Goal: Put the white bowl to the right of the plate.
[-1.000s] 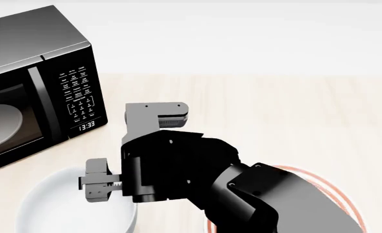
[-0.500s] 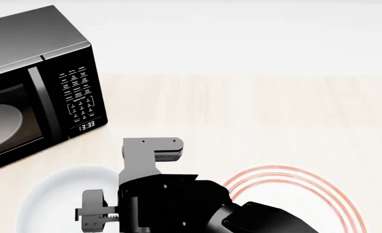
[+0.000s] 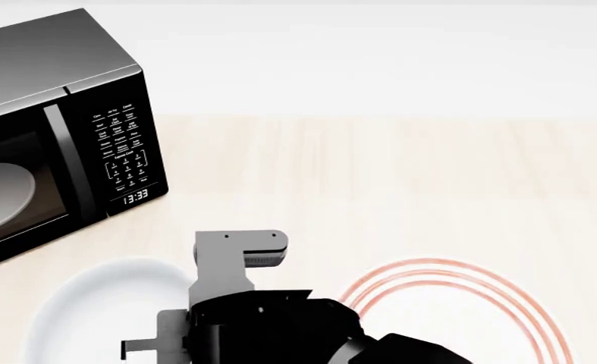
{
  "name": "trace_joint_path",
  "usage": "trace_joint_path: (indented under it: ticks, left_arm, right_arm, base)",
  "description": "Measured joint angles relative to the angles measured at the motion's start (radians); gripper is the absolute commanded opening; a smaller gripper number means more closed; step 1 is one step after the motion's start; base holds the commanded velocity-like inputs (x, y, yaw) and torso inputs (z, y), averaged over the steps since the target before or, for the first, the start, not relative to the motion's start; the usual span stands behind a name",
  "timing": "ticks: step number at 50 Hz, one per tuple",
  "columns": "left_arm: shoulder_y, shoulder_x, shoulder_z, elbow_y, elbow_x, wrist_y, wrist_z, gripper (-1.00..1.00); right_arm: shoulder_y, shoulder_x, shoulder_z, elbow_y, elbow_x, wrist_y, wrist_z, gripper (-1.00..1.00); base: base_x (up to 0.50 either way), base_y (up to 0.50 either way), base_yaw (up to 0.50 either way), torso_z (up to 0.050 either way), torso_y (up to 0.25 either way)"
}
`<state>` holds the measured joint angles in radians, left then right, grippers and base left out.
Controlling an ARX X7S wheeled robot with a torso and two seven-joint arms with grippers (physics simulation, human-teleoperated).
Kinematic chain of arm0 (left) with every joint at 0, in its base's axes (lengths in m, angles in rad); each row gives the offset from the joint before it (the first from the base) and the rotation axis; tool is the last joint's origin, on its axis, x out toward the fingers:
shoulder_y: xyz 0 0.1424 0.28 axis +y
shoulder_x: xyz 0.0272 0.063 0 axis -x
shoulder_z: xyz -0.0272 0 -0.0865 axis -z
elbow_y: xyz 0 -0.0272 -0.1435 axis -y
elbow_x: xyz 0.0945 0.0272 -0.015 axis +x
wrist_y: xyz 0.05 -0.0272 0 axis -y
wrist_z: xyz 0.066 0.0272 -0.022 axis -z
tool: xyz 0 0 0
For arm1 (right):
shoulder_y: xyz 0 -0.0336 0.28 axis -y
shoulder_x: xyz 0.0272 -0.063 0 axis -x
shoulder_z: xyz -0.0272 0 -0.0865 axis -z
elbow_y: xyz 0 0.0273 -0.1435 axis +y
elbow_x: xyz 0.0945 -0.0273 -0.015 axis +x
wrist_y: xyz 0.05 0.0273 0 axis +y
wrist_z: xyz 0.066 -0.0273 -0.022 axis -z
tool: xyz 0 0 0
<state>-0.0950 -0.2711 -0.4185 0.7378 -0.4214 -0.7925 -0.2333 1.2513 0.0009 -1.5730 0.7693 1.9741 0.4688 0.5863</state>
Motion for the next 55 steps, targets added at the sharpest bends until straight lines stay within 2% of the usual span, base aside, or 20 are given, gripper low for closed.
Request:
trace_joint_path:
  ticks: [10,20,29,39,48,55]
  left_arm:
    - [0.001,-0.002,-0.002,-0.003,-0.006,0.003,-0.004,1.00]
    - [0.003,-0.002,-0.006,-0.011,-0.012,0.010,-0.007,1.00]
    - [0.006,0.000,-0.001,-0.021,-0.010,0.020,-0.009,1.00]
    - [0.004,0.000,0.015,-0.022,-0.009,0.022,-0.017,1.00]
    - [0.001,0.002,0.040,-0.028,-0.002,0.028,-0.022,1.00]
    - [0.001,0.005,0.070,-0.042,0.013,0.046,-0.024,1.00]
  right_arm:
    - [0.091,-0.001,-0.008,-0.015,0.100,-0.009,0.063,-1.00]
    - [0.329,0.040,-0.003,-0.028,0.229,0.043,0.158,-1.00]
    - [0.521,0.168,0.031,-0.057,0.300,0.114,0.214,-1.00]
    - [0.679,0.310,0.032,0.043,0.318,0.208,0.214,-1.00]
    - [0.758,0.462,0.007,0.156,0.291,0.265,0.201,-1.00]
    - [0.767,0.628,0.003,0.162,0.288,0.266,0.232,-1.00]
  base:
    - [0.00,0.00,0.00,0.000,0.000]
    - [0.00,0.00,0.00,0.000,0.000]
    - [0.00,0.00,0.00,0.000,0.000]
    - [0.00,0.00,0.00,0.000,0.000]
    - [0.00,0.00,0.00,0.000,0.000]
    - [0.00,0.00,0.00,0.000,0.000]
